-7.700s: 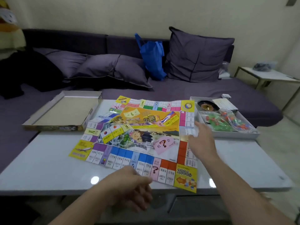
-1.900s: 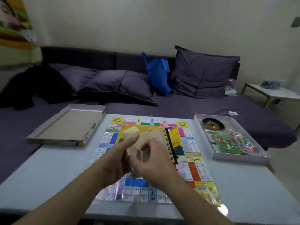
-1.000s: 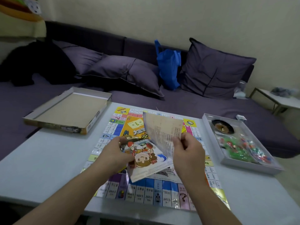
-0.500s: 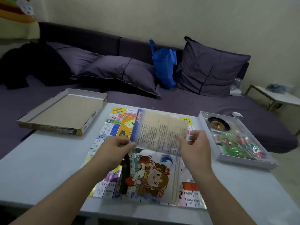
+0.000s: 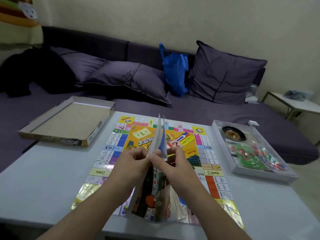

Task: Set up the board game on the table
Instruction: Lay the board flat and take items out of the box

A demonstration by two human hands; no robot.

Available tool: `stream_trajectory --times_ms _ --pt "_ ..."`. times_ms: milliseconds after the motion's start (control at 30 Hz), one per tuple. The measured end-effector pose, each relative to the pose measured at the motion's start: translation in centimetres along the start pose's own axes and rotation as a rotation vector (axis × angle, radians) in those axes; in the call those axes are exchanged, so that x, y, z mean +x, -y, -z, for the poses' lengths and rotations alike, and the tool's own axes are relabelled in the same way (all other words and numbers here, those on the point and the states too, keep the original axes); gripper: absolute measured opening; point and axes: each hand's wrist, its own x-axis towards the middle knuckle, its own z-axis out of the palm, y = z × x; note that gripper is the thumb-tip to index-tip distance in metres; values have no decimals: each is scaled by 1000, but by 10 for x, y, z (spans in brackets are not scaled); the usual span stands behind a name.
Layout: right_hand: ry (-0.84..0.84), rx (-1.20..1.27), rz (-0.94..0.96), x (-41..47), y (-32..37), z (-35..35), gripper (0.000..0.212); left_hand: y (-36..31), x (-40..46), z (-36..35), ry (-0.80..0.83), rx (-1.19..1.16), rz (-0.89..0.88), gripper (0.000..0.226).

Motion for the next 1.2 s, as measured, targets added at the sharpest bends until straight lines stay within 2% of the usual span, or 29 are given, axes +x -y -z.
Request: stream_trajectory --times_ms 133,233,367,467,533,600,733,767,833,900,933,967,1033,1133,1200 --pt "46 -15 13 0 0 2 80 -1 1 2 27 -100 11 56" --pt "55 17 34 -1 -1 1 65 1 1 0 72 -132 -13 59" --pt "43 75 55 -4 -1 1 39 3 1 -4 66 -101 -23 42" --pt "-90 144 -14 -5 2 14 7 -2 2 1 73 -109 -19 31" --pt "-186 73 -33 -3 2 27 18 -4 8 12 30 -113 -18 18" --pt "-316 15 -40 1 1 42 21 -2 17 27 -89 -69 -28 18" --pt "-589 -52 -2 11 -6 71 30 6 34 61 -495 320 -65 16" --pt "-632 -66 18 10 -6 74 30 9 34 66 -540 420 -36 23" --pt "-704 -111 123 8 -7 78 27 13 35 69 -517 494 -44 38" --pt "-748 -185 328 0 -2 75 29 11 36 62 -398 449 -76 23" --pt "-748 -238 480 -4 2 71 25 10 37 59 -300 374 -76 18" --pt "-725 -316 632 -7 5 66 21 5 34 53 -196 245 -58 23" --pt "-608 -467 809 -8 5 55 26 -10 25 43 -27 -74 6 42" --pt "-296 -671 923 -11 0 40 41 -26 16 46 25 -316 45 63" --pt "-64 -807 885 -19 -1 29 43 -26 19 65 -11 -364 125 74"
